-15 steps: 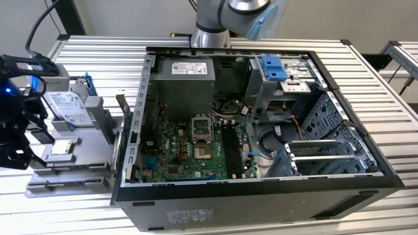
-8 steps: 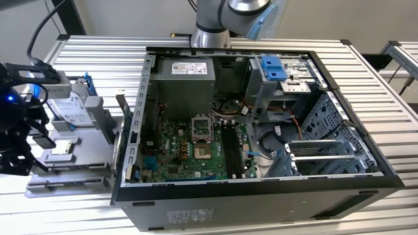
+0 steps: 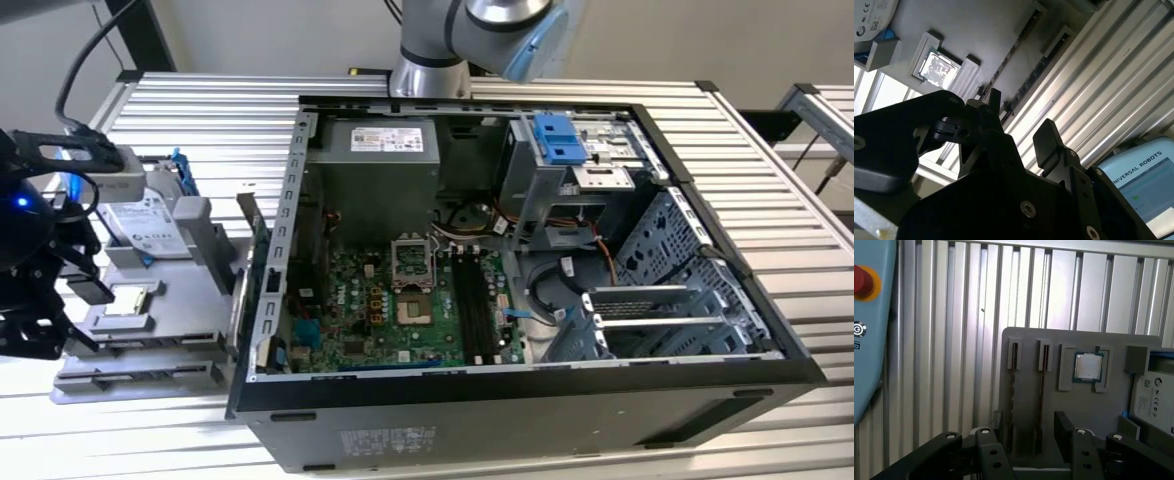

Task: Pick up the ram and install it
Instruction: 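Pick up the ram and move it above insertion slot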

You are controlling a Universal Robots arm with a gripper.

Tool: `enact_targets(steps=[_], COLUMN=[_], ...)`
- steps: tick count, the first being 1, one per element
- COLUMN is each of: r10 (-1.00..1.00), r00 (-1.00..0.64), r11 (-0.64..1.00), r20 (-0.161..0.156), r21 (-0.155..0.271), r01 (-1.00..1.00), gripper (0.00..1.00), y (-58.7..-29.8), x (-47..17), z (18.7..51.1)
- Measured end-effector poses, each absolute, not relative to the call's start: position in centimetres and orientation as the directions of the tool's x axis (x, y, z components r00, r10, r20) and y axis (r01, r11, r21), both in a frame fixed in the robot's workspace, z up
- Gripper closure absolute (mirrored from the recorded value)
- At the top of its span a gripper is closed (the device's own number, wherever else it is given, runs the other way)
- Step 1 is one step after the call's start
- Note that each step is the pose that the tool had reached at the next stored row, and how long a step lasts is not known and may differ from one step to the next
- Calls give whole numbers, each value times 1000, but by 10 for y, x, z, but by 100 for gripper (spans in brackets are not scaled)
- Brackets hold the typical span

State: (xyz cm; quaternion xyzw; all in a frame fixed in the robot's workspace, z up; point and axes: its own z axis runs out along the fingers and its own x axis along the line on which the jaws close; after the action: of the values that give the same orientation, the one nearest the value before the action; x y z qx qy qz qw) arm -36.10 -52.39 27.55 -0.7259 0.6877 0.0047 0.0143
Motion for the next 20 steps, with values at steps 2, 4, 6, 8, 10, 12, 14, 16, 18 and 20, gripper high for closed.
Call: enact_targets(steps=[2,4,6,8,10,12,14,16,18,20], r10=[-998,-998,-998,-998,-998,-998,-998,-998,-998,-998], r00=[54,54,54,54,54,54,54,54,54,54], r11=[-54,-54,-54,-54,-54,-54,-54,-54,-54,-54], r20=[-27,-27,-26,-26,-26,-26,-26,-26,-26,-26], r21=[-14,-15,-14,-14,-14,-14,-14,-15,-15,-15], r01=[-998,-998,-998,-998,-998,-998,-998,-998,-998,-998], gripper=[100,100,100,100,100,100,100,100,100,100], y=[-524,-524,-524,-524,-525,-525,-525,-526,-526,-527], x=[-361,-361,-361,-361,-361,-361,-361,-361,-361,-361], z=[275,274,273,270,268,266,262,258,255,251])
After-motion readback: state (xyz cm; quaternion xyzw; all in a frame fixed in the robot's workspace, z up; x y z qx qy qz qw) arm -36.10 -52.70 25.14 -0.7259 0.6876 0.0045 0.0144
